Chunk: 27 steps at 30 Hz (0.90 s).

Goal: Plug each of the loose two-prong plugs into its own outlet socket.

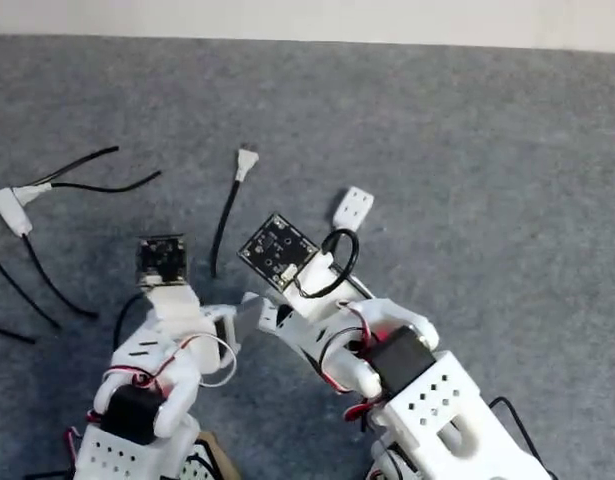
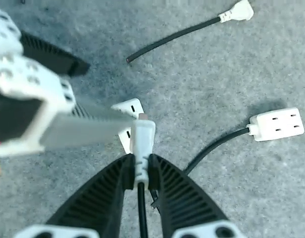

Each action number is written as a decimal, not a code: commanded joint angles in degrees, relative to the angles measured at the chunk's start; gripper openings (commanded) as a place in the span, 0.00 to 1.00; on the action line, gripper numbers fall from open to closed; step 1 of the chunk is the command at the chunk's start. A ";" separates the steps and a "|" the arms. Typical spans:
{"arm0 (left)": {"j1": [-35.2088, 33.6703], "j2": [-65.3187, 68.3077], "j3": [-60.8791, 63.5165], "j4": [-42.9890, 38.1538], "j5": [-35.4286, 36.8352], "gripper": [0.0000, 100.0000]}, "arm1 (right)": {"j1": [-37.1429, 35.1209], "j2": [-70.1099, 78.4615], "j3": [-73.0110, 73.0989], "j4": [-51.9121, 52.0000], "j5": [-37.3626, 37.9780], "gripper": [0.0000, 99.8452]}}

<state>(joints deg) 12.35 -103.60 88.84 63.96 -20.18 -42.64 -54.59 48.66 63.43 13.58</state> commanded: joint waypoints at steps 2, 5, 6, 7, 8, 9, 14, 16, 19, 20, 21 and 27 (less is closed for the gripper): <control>-5.14 -0.48 -2.24 -2.81 -0.09 0.33 | 0.66 -0.22 -0.57 0.04 0.70 0.01; -5.85 -0.40 -1.89 -4.92 2.02 0.33 | -0.66 -0.22 0.57 0.04 0.70 0.01; -5.85 -0.40 -1.89 -5.80 2.90 0.33 | -1.54 -0.22 0.75 0.04 0.62 0.01; -5.76 -0.40 -1.89 -6.86 3.60 0.33 | -2.51 -0.22 0.75 0.04 0.62 0.01; -5.67 -0.40 -1.80 -7.74 3.96 0.33 | -3.47 -0.22 0.75 -0.04 0.62 0.01; -5.49 -0.40 -1.54 -8.18 4.13 0.33 | -4.18 -0.22 0.66 -0.40 0.62 0.01; 1.71 -0.40 1.45 -8.44 4.04 0.32 | -7.43 -0.13 0.31 -1.80 0.35 0.01; 4.62 -0.40 2.68 -8.09 3.87 0.29 | -7.52 -0.13 0.22 -1.89 -0.70 0.01; 7.69 -0.40 4.09 -8.00 0.97 0.24 | -7.43 -0.13 -1.27 -1.63 -0.62 0.01; 8.13 -0.40 4.53 -8.00 0.09 0.23 | -7.34 -0.13 -1.80 -1.54 -0.62 0.01; 8.40 -0.40 4.79 -8.00 -0.26 0.23 | -6.90 -0.13 -2.33 -1.45 -0.62 0.01; 7.69 -0.40 4.18 -6.77 -0.44 0.23 | -2.68 3.56 -4.26 -0.75 -0.18 0.01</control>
<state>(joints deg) 19.30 -103.60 93.58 56.92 -19.91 -47.30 -53.54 49.36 63.60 13.58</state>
